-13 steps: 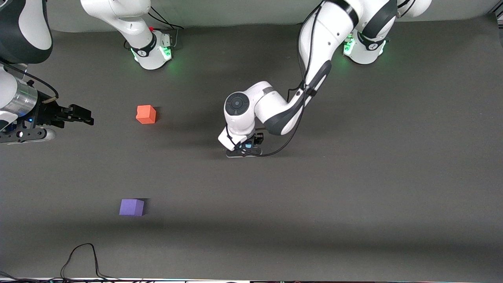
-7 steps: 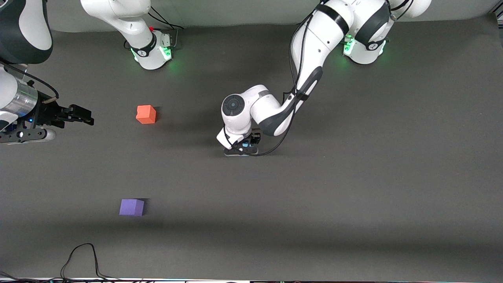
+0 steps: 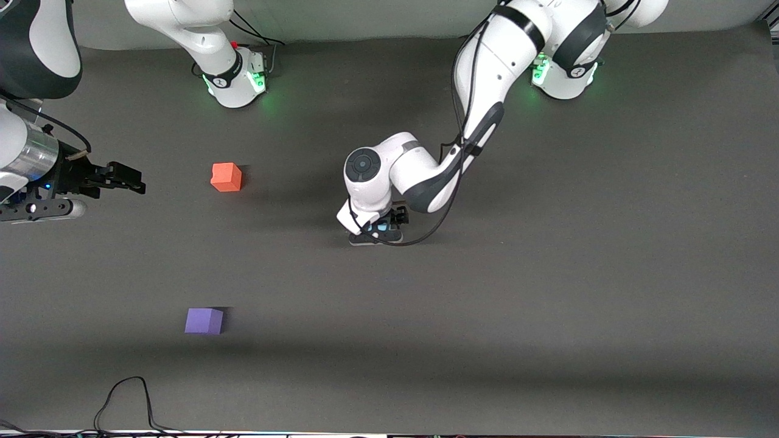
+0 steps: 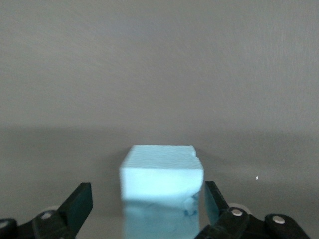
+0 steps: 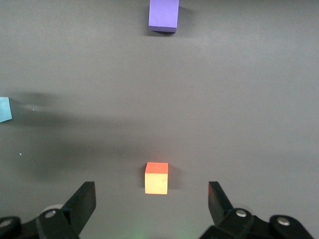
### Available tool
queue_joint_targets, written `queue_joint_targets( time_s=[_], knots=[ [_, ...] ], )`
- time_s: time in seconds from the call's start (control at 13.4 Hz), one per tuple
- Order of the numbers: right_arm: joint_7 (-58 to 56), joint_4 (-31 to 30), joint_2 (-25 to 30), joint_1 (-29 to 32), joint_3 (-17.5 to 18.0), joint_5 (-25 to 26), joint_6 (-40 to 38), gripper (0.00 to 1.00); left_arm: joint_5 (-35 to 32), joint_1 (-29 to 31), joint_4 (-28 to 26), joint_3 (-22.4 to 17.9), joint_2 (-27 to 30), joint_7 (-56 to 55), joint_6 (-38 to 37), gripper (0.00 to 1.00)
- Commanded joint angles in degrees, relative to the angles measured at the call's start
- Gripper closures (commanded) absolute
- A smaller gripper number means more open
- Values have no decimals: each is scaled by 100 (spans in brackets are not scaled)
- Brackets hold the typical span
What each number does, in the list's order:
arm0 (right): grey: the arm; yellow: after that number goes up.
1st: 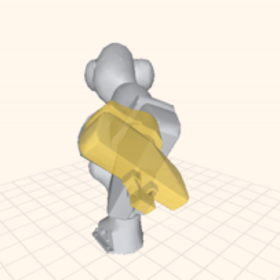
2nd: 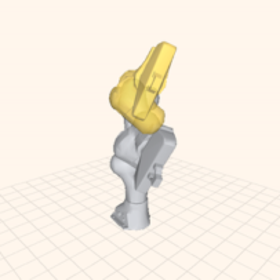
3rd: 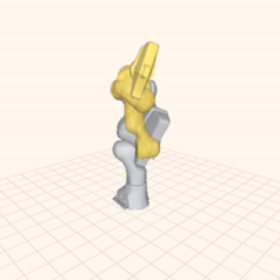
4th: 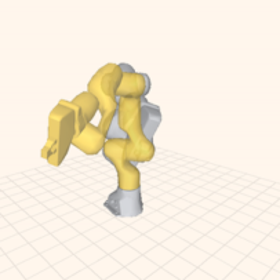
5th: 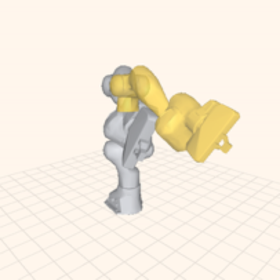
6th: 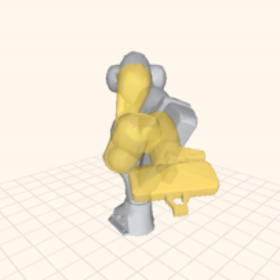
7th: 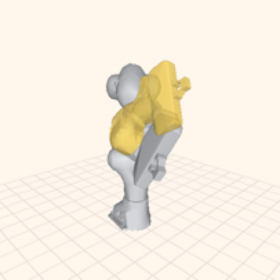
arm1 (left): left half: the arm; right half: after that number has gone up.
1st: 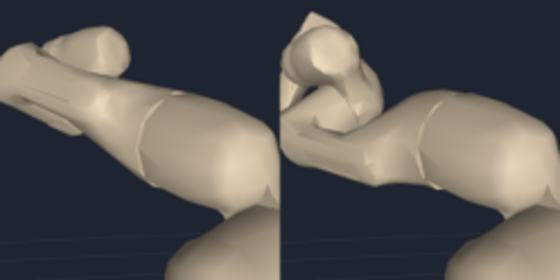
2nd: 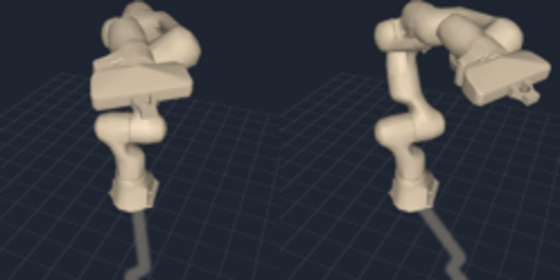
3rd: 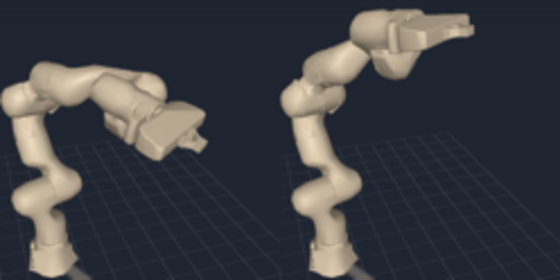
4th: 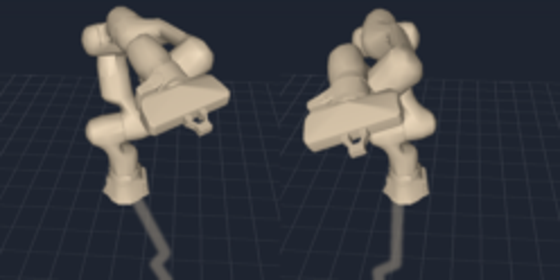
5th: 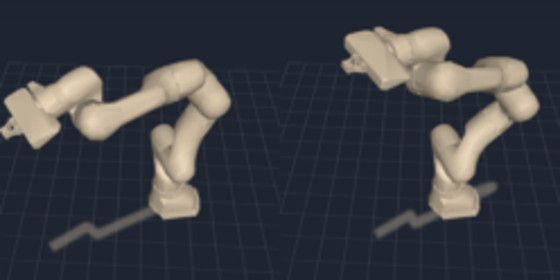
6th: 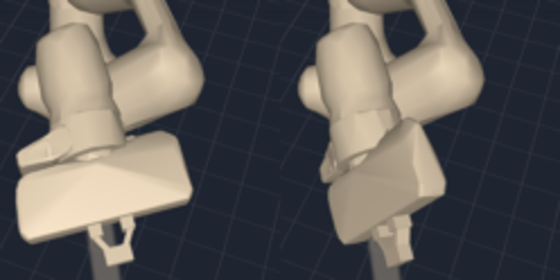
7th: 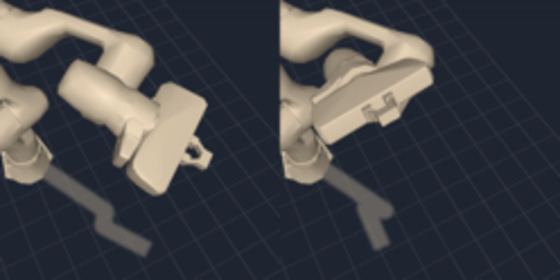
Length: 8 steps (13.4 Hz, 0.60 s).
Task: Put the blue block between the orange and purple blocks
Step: 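Lower the blue cube onto the table and open the left gripper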
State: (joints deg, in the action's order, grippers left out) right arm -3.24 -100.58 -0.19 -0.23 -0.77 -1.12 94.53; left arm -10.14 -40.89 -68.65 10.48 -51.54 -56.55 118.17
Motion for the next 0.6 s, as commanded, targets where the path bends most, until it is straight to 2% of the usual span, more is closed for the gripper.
queue_joint_targets(
  time_s=[0.0, 0.22, 0.37, 0.52],
  knots=[
    [-107, -41, 37, -56, -37, 7, 74, 0, 511, 667, 36, 218, 818, 563, -855, 0],
    [-28, -32, 45, -74, 15, -2, 57, 0, 1390, 1634, -225, 165, 1653, 1546, -1295, 0],
    [68, -23, 80, -345, 24, -237, 39, 0, 1454, 2416, -472, 174, 2145, 2084, -1777, 0],
    [1056, 29, 90, -940, 33, -327, 30, 0, 1427, 3049, -840, 148, 2602, 2637, -2034, 0]
  ],
)
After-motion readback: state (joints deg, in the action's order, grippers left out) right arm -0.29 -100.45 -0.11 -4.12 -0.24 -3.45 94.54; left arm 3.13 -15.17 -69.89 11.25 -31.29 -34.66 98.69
